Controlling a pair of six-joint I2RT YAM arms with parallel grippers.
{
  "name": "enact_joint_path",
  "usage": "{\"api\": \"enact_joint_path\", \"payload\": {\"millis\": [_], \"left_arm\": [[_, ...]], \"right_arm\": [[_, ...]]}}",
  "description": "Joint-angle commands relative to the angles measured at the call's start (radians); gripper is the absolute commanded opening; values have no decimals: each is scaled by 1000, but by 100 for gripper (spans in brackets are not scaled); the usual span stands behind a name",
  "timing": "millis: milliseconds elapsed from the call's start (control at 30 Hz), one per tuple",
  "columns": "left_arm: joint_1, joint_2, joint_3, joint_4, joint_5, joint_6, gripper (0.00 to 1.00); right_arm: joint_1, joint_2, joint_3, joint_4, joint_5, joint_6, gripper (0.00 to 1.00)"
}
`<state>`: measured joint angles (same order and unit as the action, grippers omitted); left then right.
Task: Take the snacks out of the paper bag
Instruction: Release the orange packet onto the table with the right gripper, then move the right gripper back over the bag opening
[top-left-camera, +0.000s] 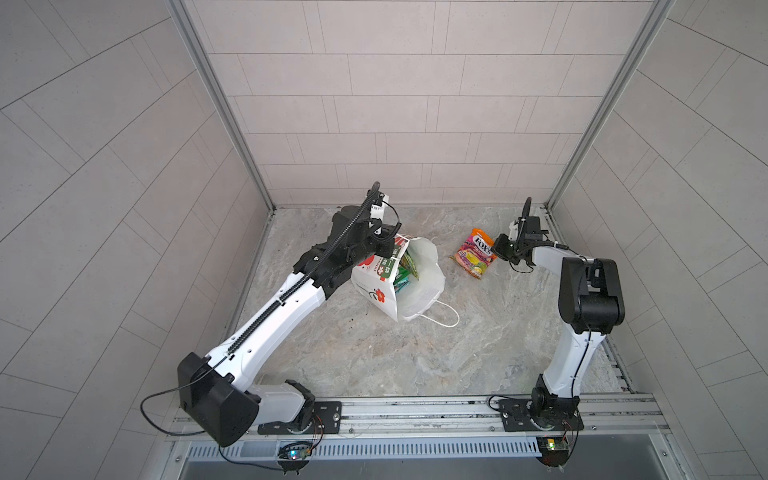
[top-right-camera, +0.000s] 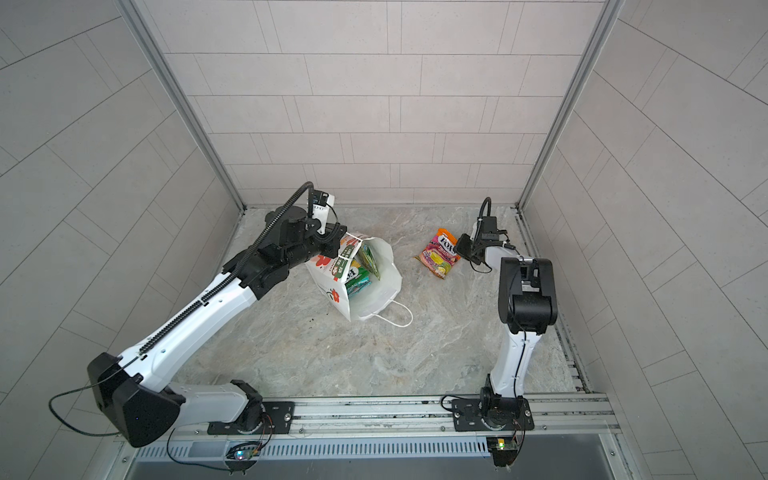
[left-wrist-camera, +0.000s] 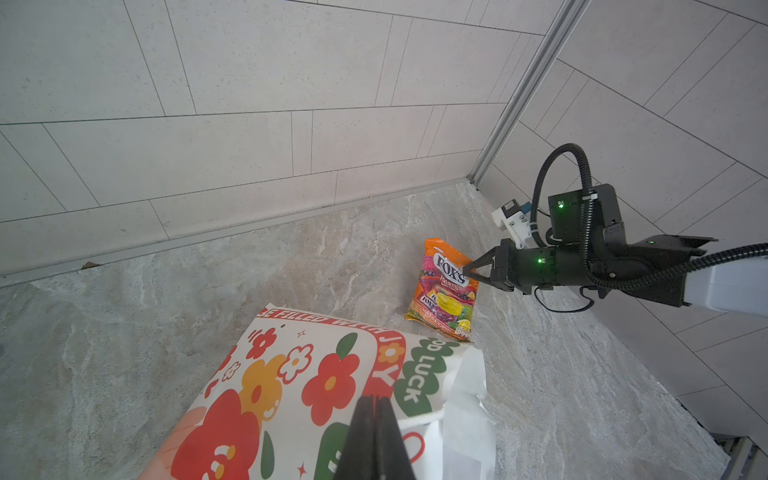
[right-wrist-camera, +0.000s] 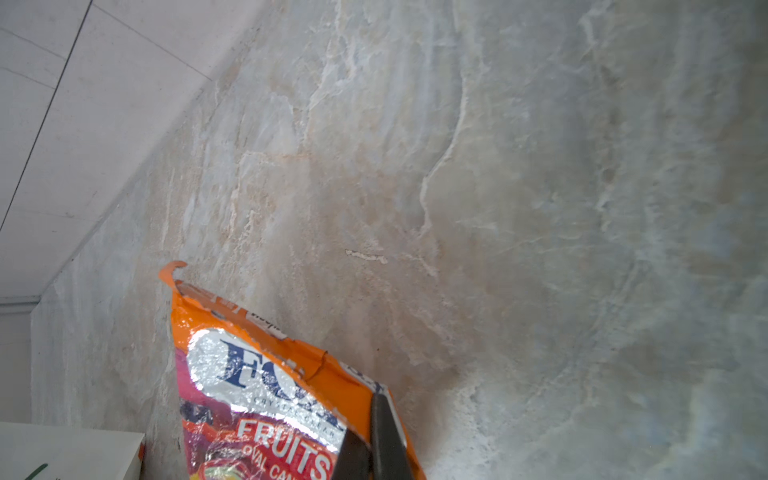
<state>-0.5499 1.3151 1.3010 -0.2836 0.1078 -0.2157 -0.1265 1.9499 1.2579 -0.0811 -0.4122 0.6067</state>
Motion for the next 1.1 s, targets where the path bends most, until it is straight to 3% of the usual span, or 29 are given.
{"api": "enact_joint_path", "payload": {"millis": [0, 67, 133, 233, 333, 733, 867, 1067], "left_arm": [[7, -23, -8, 15, -10, 12, 0], [6, -22, -6, 14, -10, 13, 0], [7, -21, -6, 14, -10, 14, 0], [7, -19, -2, 8, -10, 15, 0], [7, -19, 0, 6, -9, 14, 0], [7, -27, 0, -3, 33, 47, 0], [7, -25, -2, -3, 48, 47, 0], [7, -22, 1, -3, 52, 45, 0]], "right_arm": [[-18, 13, 26, -9, 48, 27, 0], [-21, 17, 34, -23, 53, 21, 0], [-21, 11, 41, -51, 71, 4, 8], [-22, -23, 35, -84, 94, -31, 28], [-21, -76, 28, -127, 111, -71, 39], [25, -511, -197, -142, -10, -200, 43], [114, -674, -264, -149, -40, -268, 44], [317, -876, -424, -23, -25, -301, 45]]}}
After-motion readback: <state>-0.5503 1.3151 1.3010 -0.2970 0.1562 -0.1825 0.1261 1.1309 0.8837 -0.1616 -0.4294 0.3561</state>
